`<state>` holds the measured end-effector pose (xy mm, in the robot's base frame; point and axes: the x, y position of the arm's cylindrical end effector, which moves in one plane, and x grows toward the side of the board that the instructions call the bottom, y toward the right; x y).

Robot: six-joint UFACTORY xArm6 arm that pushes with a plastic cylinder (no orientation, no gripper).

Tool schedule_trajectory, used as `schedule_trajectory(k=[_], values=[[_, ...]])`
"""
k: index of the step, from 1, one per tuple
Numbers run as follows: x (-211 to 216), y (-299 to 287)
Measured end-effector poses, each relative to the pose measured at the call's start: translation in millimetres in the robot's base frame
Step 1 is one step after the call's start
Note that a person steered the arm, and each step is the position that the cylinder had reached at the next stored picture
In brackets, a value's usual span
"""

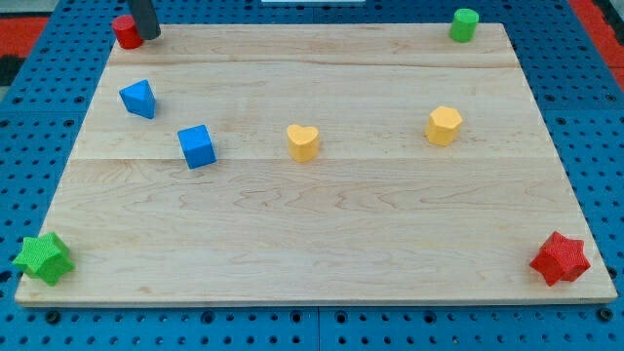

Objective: Nudge the red circle a bit up

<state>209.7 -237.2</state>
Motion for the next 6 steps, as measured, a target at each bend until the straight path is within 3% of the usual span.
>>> schedule_trajectory(k=[2, 4, 6], values=[[28, -15], [28, -53], [24, -50]])
